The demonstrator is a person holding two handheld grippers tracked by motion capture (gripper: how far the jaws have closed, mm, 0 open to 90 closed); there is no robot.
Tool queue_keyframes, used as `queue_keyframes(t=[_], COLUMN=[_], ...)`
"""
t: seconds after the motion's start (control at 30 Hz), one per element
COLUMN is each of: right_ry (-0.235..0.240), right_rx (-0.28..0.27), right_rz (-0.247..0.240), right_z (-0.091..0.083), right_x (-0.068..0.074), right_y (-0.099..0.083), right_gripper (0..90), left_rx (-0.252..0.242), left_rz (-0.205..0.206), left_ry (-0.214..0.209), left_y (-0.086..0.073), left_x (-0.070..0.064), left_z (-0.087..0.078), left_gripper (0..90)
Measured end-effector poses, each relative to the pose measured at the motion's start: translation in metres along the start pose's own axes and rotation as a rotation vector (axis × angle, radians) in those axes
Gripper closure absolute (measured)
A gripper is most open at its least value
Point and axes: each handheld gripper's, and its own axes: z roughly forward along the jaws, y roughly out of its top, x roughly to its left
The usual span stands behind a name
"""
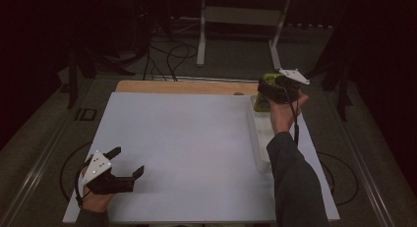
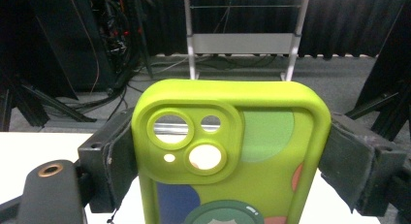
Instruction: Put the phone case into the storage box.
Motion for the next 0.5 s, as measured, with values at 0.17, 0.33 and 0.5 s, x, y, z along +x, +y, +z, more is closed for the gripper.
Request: queue_keyframes(t=[0.17, 0.33, 0.5], right_ry=[-0.006, -0.009, -0.007], right_rx=[0.011, 0.029, 0.05], right_rz=[-0.006, -0.007, -0.018], right_z=[0.003, 0.008, 0.013], right_x=[-0.002, -0.002, 0.0], right_y=[-0.001, -0.004, -0.007], right_gripper=[15.3, 15.2, 15.1], left_rx=[-0.001, -0.004, -0.006], left_rz=[-0.001, -0.004, -0.004], left_ry=[-0.001, 0.0, 0.002], left_y=[0.0, 0.0, 0.0], left_x=[0.0, 0.001, 0.001], left_z=[0.0, 0.0, -0.001], left_gripper=[0.0, 0.0, 0.0])
